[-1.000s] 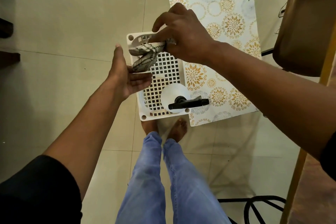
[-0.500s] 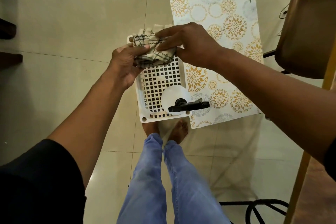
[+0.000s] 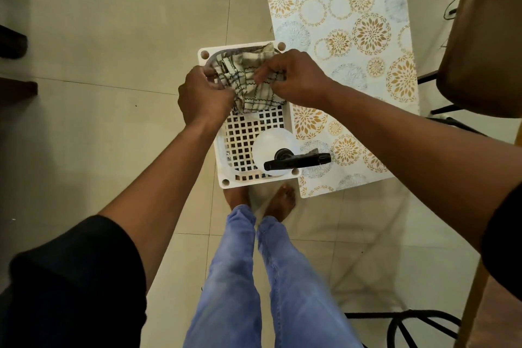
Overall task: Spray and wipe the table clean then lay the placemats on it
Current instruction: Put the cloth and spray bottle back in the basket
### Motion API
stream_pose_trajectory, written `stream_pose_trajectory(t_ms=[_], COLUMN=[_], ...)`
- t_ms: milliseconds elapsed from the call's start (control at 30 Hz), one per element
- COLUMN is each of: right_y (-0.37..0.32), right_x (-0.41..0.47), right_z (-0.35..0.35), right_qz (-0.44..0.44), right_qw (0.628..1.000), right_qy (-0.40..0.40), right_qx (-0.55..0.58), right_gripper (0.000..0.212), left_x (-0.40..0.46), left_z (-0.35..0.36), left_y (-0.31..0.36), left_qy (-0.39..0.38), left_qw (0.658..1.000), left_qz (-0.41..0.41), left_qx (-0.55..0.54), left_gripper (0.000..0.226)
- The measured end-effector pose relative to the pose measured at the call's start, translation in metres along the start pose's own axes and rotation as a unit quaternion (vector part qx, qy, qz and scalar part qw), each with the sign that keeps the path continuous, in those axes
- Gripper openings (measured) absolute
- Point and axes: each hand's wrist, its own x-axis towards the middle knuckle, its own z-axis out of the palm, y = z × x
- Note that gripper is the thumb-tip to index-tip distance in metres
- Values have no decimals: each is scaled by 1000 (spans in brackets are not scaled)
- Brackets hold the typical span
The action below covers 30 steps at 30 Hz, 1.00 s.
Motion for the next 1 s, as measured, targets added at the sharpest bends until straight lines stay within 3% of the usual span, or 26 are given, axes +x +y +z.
stream_pose_trajectory(t_ms=[167,267,367,467,600,800,867,1000], right_y=[2,-1,-5,-3,13,27,28,24], right_x=[9,6,-3,-15,-21,-28,-30,-36], right_z=[2,-4,-8,-9,-2,8,9,5], right_qz=[14,11,-25,-92,-155,-158,-150,-80], right_qw=[1000,1000,994,961,925,884,888,949], right_qy=[8,10,33,102,108,100,87,66], right_qx=[10,4,-97,-239,-329,-428,-425,-297], right_gripper=[44,39,41,32,36,40,43,45], left_x=[-12,-13,-15,-16,-15,-15,-13,-17], left_z=[6,7,4,5,13,16,16,10], left_y=[2,1,-4,-14,-14,-7,-6,4], left_qy=[1,10,30,51,20,-30,-37,-51], left_qw=[995,991,980,956,914,873,873,909], left_qz=[83,103,154,236,321,315,307,269], left_qx=[62,90,119,166,246,372,378,313], left_gripper=[72,67,64,52,49,60,60,58])
